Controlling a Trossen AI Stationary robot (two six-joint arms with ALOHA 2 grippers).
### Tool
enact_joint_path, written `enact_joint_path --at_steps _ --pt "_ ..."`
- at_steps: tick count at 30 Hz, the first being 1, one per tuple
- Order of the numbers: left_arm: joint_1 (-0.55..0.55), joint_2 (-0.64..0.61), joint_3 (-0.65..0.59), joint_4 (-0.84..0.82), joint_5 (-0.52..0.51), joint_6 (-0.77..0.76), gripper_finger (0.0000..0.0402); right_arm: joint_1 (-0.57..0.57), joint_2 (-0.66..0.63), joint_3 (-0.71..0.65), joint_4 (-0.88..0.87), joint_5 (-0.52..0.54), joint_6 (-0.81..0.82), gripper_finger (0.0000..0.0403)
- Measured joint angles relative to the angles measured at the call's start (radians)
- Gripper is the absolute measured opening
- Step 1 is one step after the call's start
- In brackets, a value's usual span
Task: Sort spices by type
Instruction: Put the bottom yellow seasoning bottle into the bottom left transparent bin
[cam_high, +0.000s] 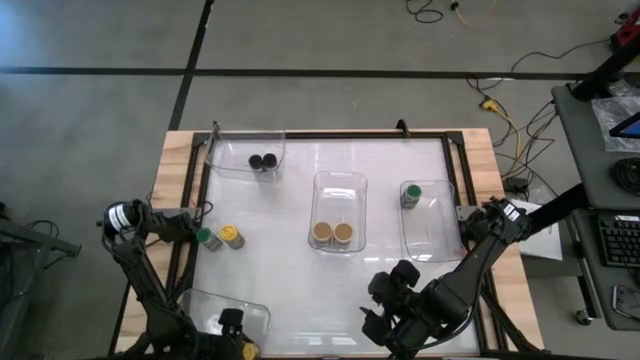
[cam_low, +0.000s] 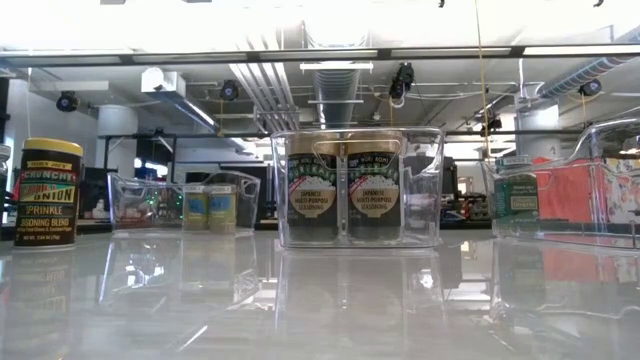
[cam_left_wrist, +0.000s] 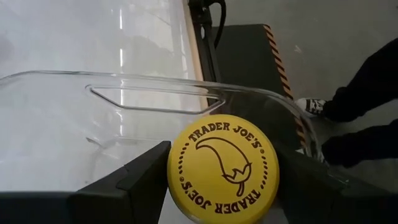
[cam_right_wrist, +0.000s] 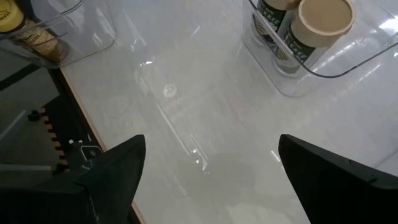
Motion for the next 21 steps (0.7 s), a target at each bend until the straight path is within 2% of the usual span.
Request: enact_joint_path --at_steps 21 --pt "0.000 0.000 0.002 0.002 0.040 -0.065 0.0242 0.000 0.000 0.000 0.008 0.000 0.000 0.0359"
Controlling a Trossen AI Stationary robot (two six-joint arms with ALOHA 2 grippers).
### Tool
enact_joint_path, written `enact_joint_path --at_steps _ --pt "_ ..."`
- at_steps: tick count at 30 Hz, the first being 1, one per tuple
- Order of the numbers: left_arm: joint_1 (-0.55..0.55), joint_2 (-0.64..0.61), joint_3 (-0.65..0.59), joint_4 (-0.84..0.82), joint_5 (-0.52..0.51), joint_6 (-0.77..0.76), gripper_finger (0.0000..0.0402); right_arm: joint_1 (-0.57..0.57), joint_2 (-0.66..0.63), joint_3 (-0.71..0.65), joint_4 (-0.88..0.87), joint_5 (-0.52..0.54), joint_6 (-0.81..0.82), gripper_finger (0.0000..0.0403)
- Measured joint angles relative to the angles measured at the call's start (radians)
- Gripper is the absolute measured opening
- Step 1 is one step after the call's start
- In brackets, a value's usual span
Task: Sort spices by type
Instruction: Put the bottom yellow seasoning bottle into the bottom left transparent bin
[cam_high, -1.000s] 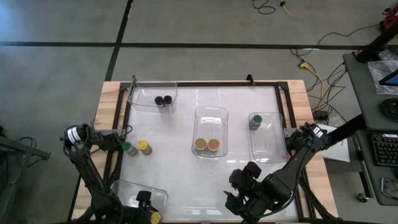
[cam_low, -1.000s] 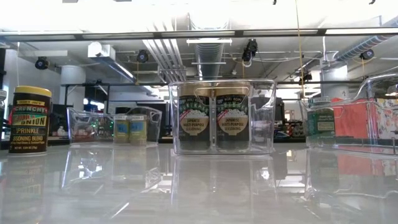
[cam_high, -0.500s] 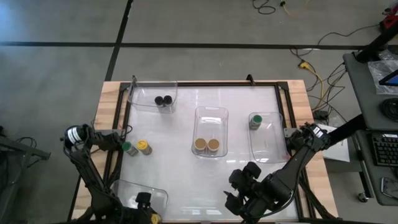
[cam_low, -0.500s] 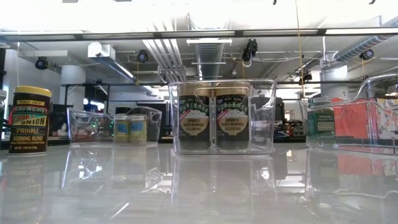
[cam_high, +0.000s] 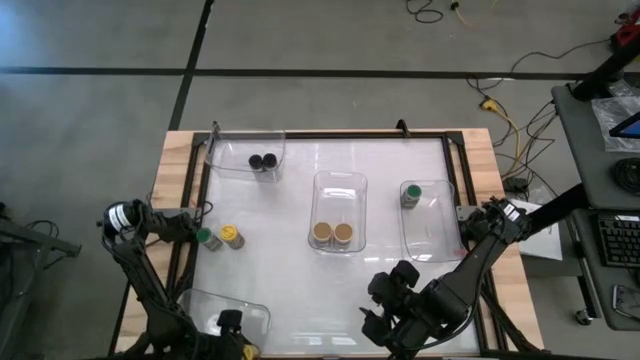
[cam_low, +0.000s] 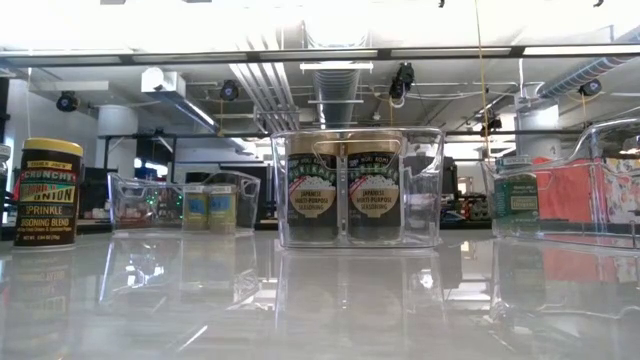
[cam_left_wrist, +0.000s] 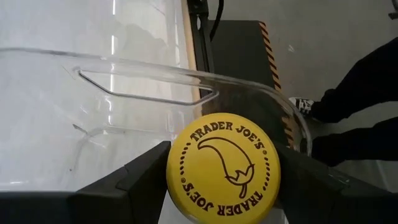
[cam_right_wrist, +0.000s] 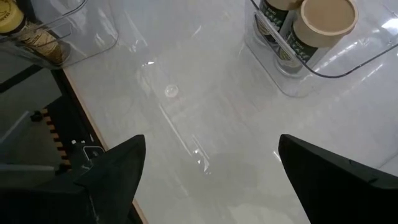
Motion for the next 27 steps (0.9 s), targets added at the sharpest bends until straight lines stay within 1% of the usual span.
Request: enact_joint_path --at_steps 3,6,15,27 --pt "0.001 0.000 0.000 -0.001 0.030 -0.012 0.0243 0.000 0.000 0.000 0.002 0.000 0.000 0.0359" --pt "0.001 0.000 0.000 -0.004 0.032 -0.022 0.0250 0.000 0.000 0.000 0.005 0.000 0.000 0.0359" --pt "0.002 0.000 0.000 -0.008 0.023 -0.022 0.0293 0.000 0.000 0.000 0.014 0.000 0.000 0.0359" --pt "0.002 0.000 0.000 -0.009 0.022 -0.021 0.0335 0.000 0.000 0.000 0.018 0.000 0.000 0.0359"
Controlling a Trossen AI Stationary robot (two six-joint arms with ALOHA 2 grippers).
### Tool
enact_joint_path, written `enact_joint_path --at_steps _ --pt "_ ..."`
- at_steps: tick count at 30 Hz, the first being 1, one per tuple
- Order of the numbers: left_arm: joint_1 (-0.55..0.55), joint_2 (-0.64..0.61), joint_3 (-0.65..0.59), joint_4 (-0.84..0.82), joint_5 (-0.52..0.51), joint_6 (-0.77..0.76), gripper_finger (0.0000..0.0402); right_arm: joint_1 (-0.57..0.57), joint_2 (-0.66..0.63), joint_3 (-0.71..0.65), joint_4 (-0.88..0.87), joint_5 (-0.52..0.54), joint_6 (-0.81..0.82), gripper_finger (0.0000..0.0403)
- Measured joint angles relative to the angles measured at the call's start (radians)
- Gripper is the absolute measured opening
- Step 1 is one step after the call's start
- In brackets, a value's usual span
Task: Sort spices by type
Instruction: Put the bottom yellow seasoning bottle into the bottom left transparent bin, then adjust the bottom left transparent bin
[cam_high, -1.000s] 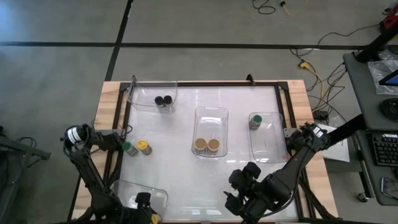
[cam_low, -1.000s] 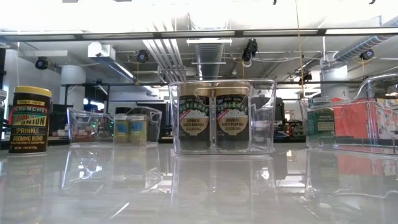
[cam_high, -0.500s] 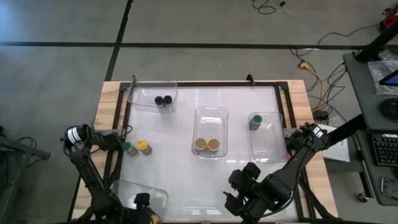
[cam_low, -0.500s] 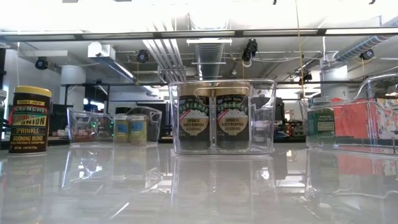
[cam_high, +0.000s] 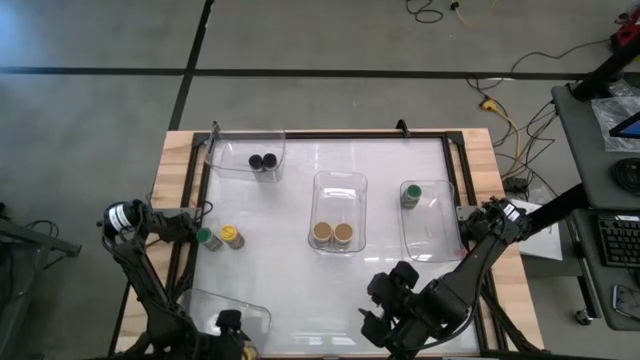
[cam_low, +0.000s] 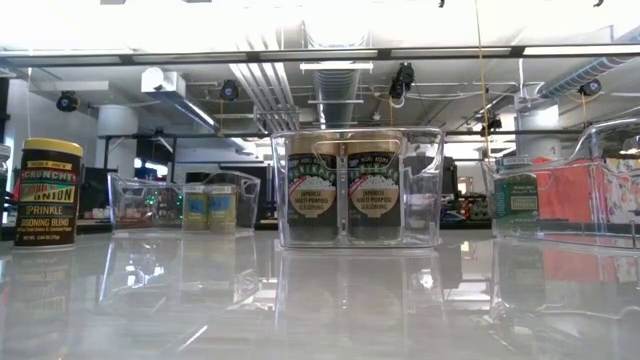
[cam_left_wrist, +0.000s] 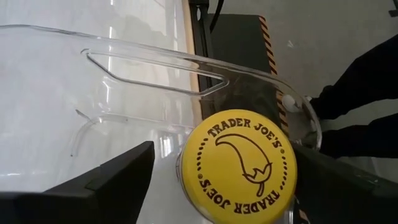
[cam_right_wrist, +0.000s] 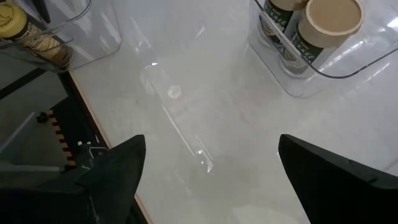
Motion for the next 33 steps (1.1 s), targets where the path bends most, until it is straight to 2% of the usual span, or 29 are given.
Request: enact_joint_path --at_steps 6,18,24,33 --pt "0.001 -0.013 0.000 -0.036 0.000 0.000 0.0349 0.000 0.000 0.000 0.000 0.000 0.000 0.0359" --pt "0.001 -0.034 0.002 -0.045 0.035 0.000 0.0350 0.000 0.000 0.000 0.000 0.000 -0.001 0.0359" --pt "0.001 -0.034 0.059 -0.073 0.042 0.043 0.0350 0.000 0.000 0.000 0.000 0.000 -0.003 0.0359" --pt "0.003 -0.035 0.157 -0.241 0.042 0.043 0.0350 0.000 0.000 -0.006 0.003 0.000 -0.004 0.0359"
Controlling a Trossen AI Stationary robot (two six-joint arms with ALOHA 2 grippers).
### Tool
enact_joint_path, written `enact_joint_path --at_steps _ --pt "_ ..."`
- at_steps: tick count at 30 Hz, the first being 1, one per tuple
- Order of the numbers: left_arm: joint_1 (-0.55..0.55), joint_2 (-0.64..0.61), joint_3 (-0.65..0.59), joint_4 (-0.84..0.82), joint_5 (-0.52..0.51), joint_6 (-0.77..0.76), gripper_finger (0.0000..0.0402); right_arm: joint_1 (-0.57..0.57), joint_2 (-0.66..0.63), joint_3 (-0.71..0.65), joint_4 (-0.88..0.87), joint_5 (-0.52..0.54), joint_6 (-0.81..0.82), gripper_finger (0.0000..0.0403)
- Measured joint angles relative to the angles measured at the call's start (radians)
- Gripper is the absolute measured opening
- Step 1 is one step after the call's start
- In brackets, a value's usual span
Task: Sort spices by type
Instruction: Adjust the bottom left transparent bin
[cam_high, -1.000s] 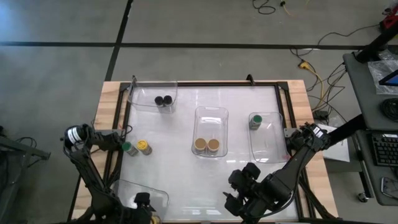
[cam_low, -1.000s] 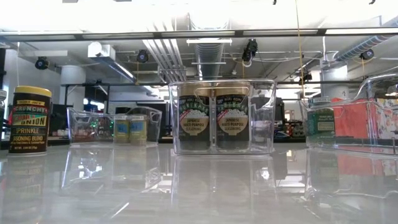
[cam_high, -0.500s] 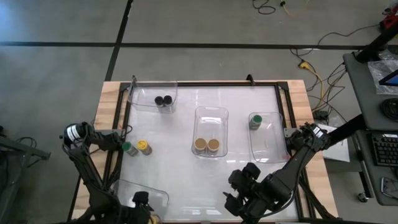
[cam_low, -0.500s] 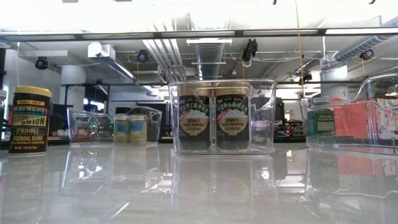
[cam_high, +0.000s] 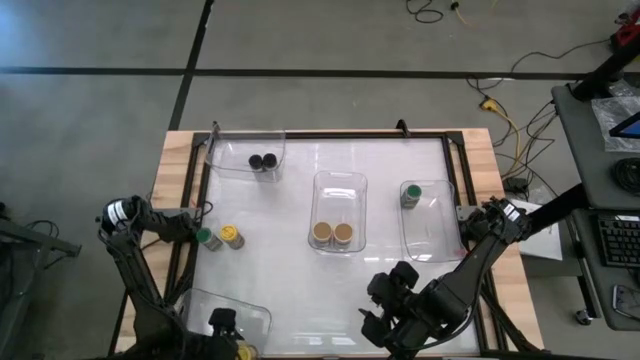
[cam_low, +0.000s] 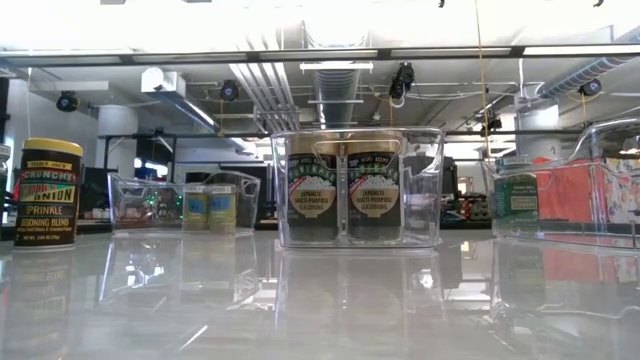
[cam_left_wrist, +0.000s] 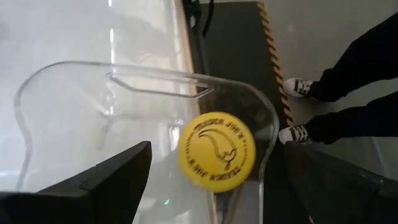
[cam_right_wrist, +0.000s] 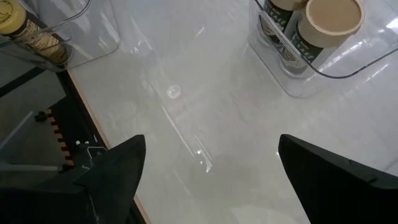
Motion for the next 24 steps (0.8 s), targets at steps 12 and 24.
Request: enact_joint_path --at_steps 12,24 --pt "0.081 -0.069 -0.019 -0.087 -0.006 -0.001 0.0350 0.000 0.000 -0.039 0.053 0.000 0.003 0.0359" --pt "0.224 -0.147 -0.098 -0.087 -0.030 0.155 0.0301 0.000 0.000 -0.063 0.106 -0.001 0.004 0.0359"
